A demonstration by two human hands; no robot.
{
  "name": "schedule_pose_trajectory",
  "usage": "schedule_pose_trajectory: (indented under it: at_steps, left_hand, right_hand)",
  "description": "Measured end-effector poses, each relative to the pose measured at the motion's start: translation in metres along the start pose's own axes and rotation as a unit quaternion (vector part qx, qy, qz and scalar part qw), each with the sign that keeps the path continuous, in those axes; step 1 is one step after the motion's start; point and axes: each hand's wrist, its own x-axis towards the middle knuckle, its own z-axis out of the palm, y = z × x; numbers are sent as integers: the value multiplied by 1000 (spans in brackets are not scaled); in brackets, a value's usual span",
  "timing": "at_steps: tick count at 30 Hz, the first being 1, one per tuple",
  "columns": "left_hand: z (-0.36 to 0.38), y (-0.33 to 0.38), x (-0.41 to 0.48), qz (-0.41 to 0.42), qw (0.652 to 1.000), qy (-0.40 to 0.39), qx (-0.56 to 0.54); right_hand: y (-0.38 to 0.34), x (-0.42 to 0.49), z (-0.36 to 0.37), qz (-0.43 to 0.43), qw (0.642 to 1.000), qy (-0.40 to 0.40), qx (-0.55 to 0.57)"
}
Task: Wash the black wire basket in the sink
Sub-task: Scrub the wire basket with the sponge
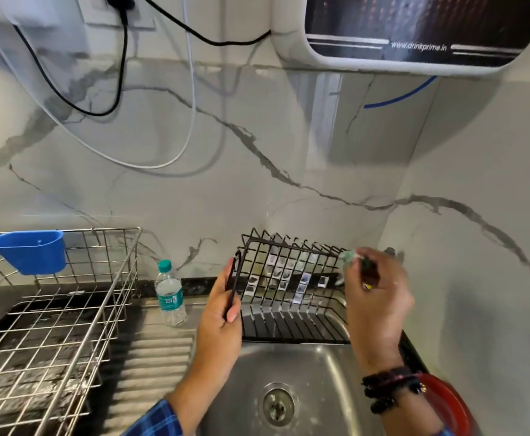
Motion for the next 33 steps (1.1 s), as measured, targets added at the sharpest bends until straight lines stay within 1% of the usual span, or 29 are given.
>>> schedule_pose_trajectory:
  at_steps: [2, 3, 4, 5, 7, 8, 10, 12, 13, 15, 17, 19, 21, 23, 24, 26, 27, 29, 30, 31, 32, 33]
  left_hand:
    - [-6, -6, 2, 55, 997, -12, 46]
    - [-7, -8, 2, 83, 994, -23, 69]
    - [-7, -10, 1, 104, 990, -33, 87]
    - [-7, -11, 1, 121, 986, -45, 103]
    - [-3, -11, -3, 146, 980, -54, 126]
    - [-1, -10, -6, 153, 979, -50, 128]
    - [1, -8, -9, 151, 981, -28, 118]
    - [-1, -10, -9, 150, 982, -10, 115]
    - [-2, -12, -9, 149, 982, -5, 117]
    - [-9, -15, -10, 133, 984, 1, 114]
    - [-16, -18, -11, 121, 986, 5, 117]
    - [-18, -18, -13, 123, 983, -1, 138]
    - [-15, -15, -15, 137, 979, -20, 146]
    - [-12, -13, -16, 173, 971, -34, 162]
    - [-12, -14, -15, 192, 965, -36, 175]
    - [-14, -11, -9, 220, 952, -44, 209]
    - [-15, -8, -5, 242, 940, -55, 235]
    - [-12, -4, -2, 301, 897, -96, 308]
    - [-10, -3, -2, 332, 872, -121, 341]
    - [-8, -4, -2, 353, 852, -142, 361]
    - [-6, -6, -3, 364, 841, -155, 369]
    - [-6, -7, -4, 366, 837, -163, 373]
  right_hand:
    - [-1, 14, 4, 46, 999, 1, -28]
    - [-1, 20, 6, 57, 996, -21, -65]
    - [-3, 24, 7, 64, 992, -62, -92]
    - [-9, 26, 9, 75, 984, -123, -105]
    - [-22, 27, 13, 75, 960, -254, -90]
    - [-29, 26, 16, 58, 949, -298, -82]
    - [-39, 26, 22, 31, 935, -351, -38]
    - [-39, 31, 22, 42, 923, -383, 1]
    - [-31, 35, 20, 43, 916, -398, -7]
    - [-6, 46, 10, 41, 913, -398, -84]
    - [23, 54, -2, 85, 911, -373, -152]
    - [39, 54, -5, 123, 895, -377, -203]
    - [42, 52, 1, 124, 887, -381, -231]
    - [34, 52, 5, 109, 899, -354, -235]
    - [30, 53, 6, 106, 910, -338, -216]
    - [23, 54, 10, 101, 932, -317, -144]
    - [16, 53, 12, 85, 940, -313, -108]
    - [6, 52, 17, 52, 946, -315, -45]
    - [2, 52, 20, 46, 941, -334, -14]
    - [-1, 51, 21, 48, 927, -371, 16]
    - [0, 52, 20, 63, 903, -423, 49]
    - [3, 52, 18, 91, 870, -476, 86]
